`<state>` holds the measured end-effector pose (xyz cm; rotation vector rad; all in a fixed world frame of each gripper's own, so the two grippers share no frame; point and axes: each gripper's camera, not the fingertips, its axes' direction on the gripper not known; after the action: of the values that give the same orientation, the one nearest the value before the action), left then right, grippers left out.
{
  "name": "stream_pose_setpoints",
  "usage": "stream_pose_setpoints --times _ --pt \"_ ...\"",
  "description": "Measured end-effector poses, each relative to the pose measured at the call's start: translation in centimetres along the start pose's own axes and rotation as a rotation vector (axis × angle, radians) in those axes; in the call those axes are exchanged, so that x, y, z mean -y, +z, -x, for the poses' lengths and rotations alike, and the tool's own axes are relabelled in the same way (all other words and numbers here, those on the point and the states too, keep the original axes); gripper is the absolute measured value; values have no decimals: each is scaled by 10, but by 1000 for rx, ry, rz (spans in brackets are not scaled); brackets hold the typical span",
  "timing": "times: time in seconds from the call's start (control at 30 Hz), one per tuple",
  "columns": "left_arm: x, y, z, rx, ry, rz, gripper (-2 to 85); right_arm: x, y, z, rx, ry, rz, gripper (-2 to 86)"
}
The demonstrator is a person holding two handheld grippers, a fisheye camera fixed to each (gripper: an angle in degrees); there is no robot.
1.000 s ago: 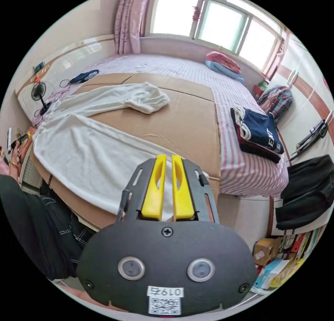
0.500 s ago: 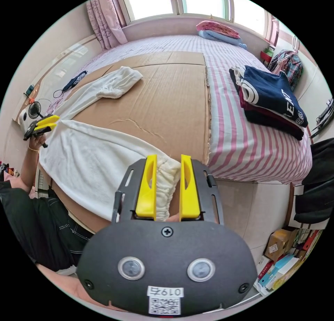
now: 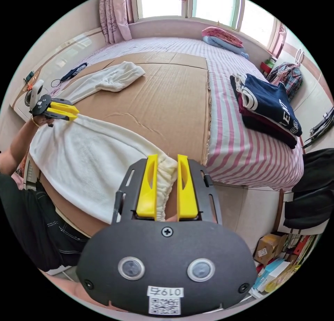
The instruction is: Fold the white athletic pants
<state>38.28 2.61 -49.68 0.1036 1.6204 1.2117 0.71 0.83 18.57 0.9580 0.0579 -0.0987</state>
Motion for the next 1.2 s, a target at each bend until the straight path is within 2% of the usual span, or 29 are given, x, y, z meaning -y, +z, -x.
stream_pose_setpoints --times 0.23,0.43,0.5,0.6,0.67,0.77,0.9,1.03,1.2 --pt "13 34 -6 54 -4 -17 13 -10 -37 -13 -118 34 -32 0" --pt "17 64 -10 73 -27 -2 14 -26 -66 -39 -94 172 -95 22" --pt "17 70 -12 76 -23 -3 15 -34 -75 -54 -28 228 -113 45" --pt "15 78 -11 75 -38 -18 16 -48 -89 -77 182 288 -174 68" --pt "14 86 -10 61 -53 -24 17 -52 -91 -84 244 291 -141 93" --pt "15 99 -12 69 -52 -11 18 -53 -90 -79 178 252 -73 104" --pt "14 111 -18 98 -45 -11 18 -60 -98 -69 121 192 -67 65" --pt "12 121 -25 142 -48 -11 22 -72 -118 -76 97 228 -116 34" --pt "6 130 -33 231 -98 -30 40 -82 -119 -74 63 244 -91 38"
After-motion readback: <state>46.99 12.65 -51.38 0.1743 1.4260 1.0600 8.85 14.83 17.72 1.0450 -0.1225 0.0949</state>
